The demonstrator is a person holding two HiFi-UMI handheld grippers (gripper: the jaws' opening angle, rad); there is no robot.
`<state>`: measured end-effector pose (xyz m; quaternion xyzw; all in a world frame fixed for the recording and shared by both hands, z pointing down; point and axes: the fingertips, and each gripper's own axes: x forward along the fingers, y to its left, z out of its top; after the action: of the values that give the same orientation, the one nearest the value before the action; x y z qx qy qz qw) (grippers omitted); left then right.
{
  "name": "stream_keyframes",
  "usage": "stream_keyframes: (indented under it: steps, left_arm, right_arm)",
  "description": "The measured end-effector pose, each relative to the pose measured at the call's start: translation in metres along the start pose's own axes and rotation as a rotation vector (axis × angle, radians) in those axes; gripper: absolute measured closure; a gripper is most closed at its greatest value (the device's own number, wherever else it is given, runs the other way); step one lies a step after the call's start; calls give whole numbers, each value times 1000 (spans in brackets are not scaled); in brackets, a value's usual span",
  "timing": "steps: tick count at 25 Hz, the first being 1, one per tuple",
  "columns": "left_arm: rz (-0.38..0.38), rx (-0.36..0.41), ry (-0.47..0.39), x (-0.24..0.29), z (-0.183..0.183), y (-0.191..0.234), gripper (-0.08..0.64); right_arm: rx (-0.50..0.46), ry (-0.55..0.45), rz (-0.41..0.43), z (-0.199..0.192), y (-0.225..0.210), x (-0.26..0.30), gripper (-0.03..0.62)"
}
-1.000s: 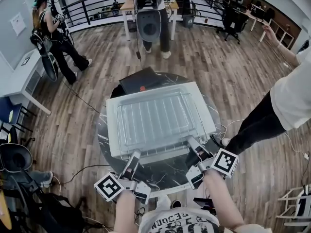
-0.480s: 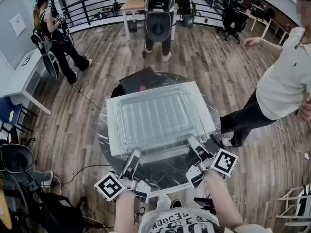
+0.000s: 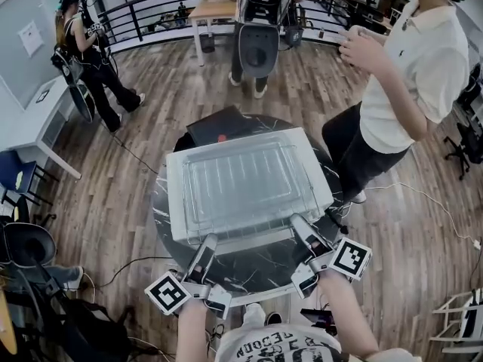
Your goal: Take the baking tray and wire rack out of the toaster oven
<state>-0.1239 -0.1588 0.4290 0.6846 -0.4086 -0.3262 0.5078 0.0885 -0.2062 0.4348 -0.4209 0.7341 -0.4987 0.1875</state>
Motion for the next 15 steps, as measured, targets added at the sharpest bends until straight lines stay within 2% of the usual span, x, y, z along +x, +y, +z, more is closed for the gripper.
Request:
stream_keyframes:
  steps: [15]
  left_arm:
    - [39,3,-59,-44,-17,-7,428]
  right_arm:
    - [15,-26,-35,1,-11,-58,399]
